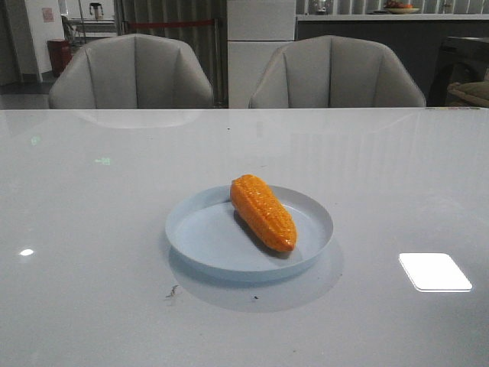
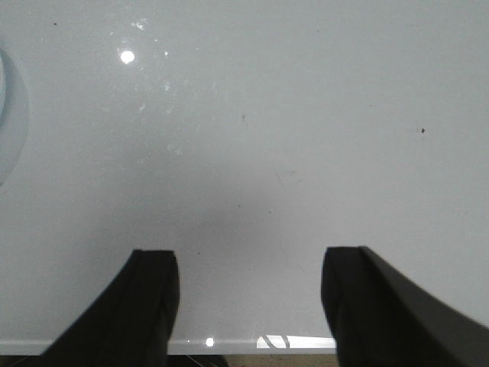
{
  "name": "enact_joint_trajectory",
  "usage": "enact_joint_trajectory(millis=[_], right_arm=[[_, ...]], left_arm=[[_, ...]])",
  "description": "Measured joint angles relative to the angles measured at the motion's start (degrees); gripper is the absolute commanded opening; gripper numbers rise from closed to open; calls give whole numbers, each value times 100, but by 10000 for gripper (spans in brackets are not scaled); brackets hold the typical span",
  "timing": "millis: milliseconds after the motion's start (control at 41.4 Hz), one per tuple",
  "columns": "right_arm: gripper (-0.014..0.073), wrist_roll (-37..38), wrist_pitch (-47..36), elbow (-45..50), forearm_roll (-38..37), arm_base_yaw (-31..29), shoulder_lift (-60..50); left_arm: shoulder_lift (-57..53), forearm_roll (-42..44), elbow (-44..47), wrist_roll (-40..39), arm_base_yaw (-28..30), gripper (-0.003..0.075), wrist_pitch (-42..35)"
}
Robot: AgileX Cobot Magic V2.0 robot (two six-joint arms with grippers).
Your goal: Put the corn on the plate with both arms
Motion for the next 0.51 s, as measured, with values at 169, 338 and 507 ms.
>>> enact_joint_trajectory(millis=[169, 338, 507], right_arm=[[507, 0, 0, 0, 8, 0, 0], [507, 0, 0, 0, 8, 0, 0], [507, 0, 0, 0, 8, 0, 0]], left_arm=[[-1515, 0, 734, 0, 0, 92, -450], [-2794, -9, 1247, 0, 0, 92, -497], [-3883, -9, 1573, 0, 0, 92, -497]])
